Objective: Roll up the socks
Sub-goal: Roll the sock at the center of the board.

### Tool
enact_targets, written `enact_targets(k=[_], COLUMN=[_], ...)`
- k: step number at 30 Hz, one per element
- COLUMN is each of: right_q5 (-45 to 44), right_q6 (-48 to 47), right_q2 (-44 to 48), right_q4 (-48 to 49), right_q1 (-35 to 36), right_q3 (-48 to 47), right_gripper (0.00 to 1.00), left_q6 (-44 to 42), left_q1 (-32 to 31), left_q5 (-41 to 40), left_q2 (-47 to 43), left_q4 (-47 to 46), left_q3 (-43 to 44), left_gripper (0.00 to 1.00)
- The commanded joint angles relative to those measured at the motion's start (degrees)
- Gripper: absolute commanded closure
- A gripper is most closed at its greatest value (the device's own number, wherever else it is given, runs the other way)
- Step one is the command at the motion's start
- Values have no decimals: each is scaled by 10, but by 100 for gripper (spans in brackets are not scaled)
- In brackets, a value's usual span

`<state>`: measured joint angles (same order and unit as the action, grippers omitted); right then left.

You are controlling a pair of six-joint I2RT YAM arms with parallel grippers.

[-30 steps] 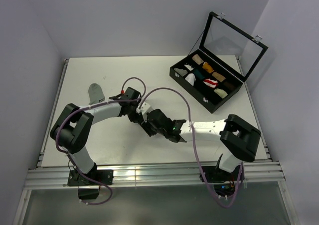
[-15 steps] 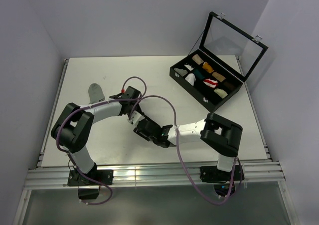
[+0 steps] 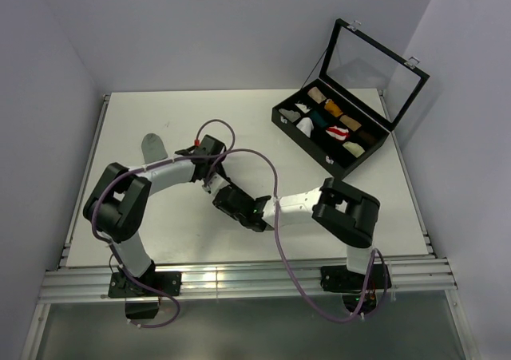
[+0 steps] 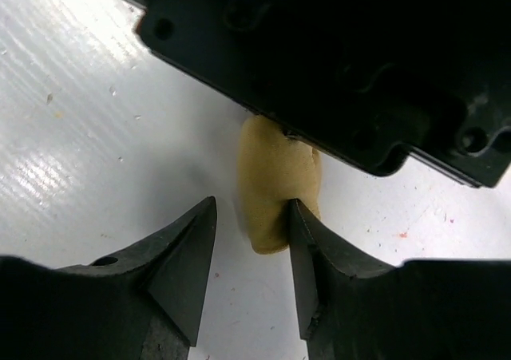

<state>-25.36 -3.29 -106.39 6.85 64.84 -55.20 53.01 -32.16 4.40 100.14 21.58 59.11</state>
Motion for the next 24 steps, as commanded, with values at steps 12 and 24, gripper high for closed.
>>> enact_targets(k=[12, 24], right_q5=[192, 313], right_q6=[102, 142], right_q2=[-73, -36], right_q4=[-135, -159], right_q1=[-100, -150], right_q3=[-19, -6], right_gripper=[100, 100], left_q6=[-25, -3], left_q1=[24, 89], left_q5=[42, 17], left_q2=[-5, -83], left_q4=[20, 6], left_q3=[23, 5], left_gripper=[70, 36])
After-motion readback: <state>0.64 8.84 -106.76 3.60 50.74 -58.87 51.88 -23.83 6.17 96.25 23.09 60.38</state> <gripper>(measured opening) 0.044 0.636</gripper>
